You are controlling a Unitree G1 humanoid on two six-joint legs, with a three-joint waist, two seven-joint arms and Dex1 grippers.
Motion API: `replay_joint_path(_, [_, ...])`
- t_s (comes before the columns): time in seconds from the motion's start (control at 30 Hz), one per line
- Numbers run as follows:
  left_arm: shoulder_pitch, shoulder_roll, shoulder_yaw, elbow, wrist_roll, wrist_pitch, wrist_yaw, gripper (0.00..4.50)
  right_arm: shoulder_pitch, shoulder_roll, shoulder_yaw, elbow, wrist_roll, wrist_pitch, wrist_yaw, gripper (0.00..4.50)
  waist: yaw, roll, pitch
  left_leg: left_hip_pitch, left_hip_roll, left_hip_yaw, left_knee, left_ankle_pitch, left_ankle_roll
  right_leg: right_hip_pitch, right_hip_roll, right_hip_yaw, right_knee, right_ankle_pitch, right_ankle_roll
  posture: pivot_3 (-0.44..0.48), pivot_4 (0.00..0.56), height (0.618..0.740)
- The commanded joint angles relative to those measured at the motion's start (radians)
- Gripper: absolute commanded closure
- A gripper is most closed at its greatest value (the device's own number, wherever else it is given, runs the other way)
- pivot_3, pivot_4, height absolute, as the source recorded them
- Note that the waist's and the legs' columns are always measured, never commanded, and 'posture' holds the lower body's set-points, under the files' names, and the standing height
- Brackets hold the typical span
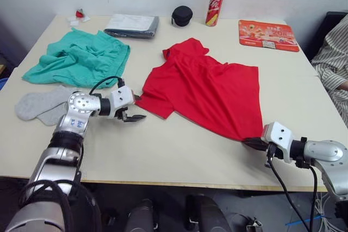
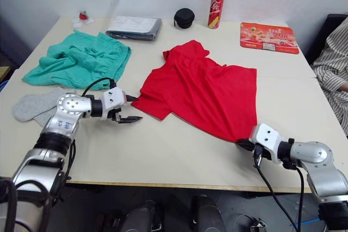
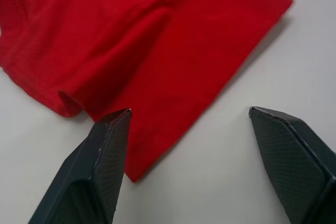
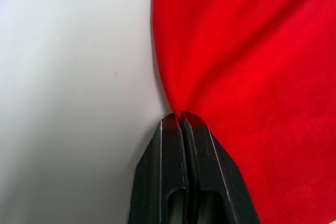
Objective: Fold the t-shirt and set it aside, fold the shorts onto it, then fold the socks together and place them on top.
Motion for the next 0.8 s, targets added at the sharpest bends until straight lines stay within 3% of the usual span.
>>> replay_joint_path(0.03, [-0.087, -0.031, -0.049, 0.142, 0.072, -0.018, 0.02, 0.93, 0.012, 0.016, -0.018, -0.026, 0.019, 0.019, -0.023, 4.5, 0.0, 0.0, 0.0, 0.0, 0.0, 0.0, 0.0, 0.0, 0.0, 0.0, 0.0, 0.0, 0.0, 0.0, 0.0, 0.0, 0.15, 0.74])
replay_joint_path(0.1, [-0.127, -0.052, -0.066, 0.215, 0.101, -0.029, 0.041, 1.34, 0.023, 0.021, -0.024, -0.044, 0.027, 0.031, -0.031, 4.5, 0.001, 0.0, 0.0, 0.0, -0.001, 0.0, 0.0, 0.0, 0.0, 0.0, 0.0, 0.0, 0.0, 0.0, 0.001, 0.0, 0.15, 0.74])
replay_joint_path(0.2, [-0.162, -0.065, -0.077, 0.285, 0.121, -0.014, 0.044, 2.31, 0.032, 0.02, -0.026, -0.062, 0.031, 0.039, -0.038, 4.5, 0.0, 0.0, 0.0, 0.001, -0.001, 0.0, 0.0, 0.0, 0.0, 0.0, -0.001, 0.0, 0.001, 0.0, 0.0, 0.0, 0.15, 0.74])
replay_joint_path(0.4, [-0.178, -0.042, -0.051, 0.325, 0.091, -0.034, -0.036, 4.32, 0.061, 0.014, -0.05, -0.106, 0.047, 0.063, -0.059, 4.5, -0.002, 0.0, 0.0, 0.001, 0.0, 0.0, 0.001, 0.0, 0.0, 0.001, -0.001, 0.0, 0.002, 0.0, 0.0, 0.0, 0.15, 0.74])
replay_joint_path(0.43, [-0.17, -0.032, -0.035, 0.319, 0.072, -0.049, -0.066, 4.48, 0.066, 0.01, -0.053, -0.11, 0.048, 0.066, -0.061, 4.5, -0.003, 0.0, 0.0, 0.001, 0.0, -0.001, 0.001, 0.0, 0.0, 0.0, -0.001, 0.0, 0.002, 0.0, 0.0, 0.0, 0.15, 0.74])
replay_joint_path(0.63, [-0.079, 0.03, 0.05, 0.219, -0.049, -0.061, -0.272, 4.48, 0.084, 0.002, -0.066, -0.12, 0.055, 0.072, -0.057, 4.5, -0.015, 0.0, 0.0, 0.0, 0.0, 0.0, 0.0, 0.001, 0.0, -0.001, 0.0, 0.0, 0.002, 0.0, 0.0, 0.0, 0.15, 0.74])
replay_joint_path(0.73, [0.071, 0.094, 0.072, -0.009, -0.137, 0.034, -0.408, 4.48, 0.102, -0.012, -0.076, -0.115, 0.057, 0.052, -0.027, 4.5, -0.024, 0.0, 0.0, -0.001, 0.0, 0.0, 0.0, 0.001, -0.001, -0.001, 0.0, 0.0, 0.002, 0.0, 0.0, 0.0, 0.15, 0.74])
replay_joint_path(0.8, [0.199, 0.139, 0.094, -0.225, -0.197, 0.161, -0.431, 4.48, 0.12, -0.025, -0.088, -0.108, 0.052, 0.031, -0.012, 4.5, -0.028, 0.0, 0.0, 0.0, 0.001, 0.0, -0.001, 0.001, -0.001, -0.001, 0.0, 0.001, 0.002, 0.0, 0.0, 0.0, 0.15, 0.74])
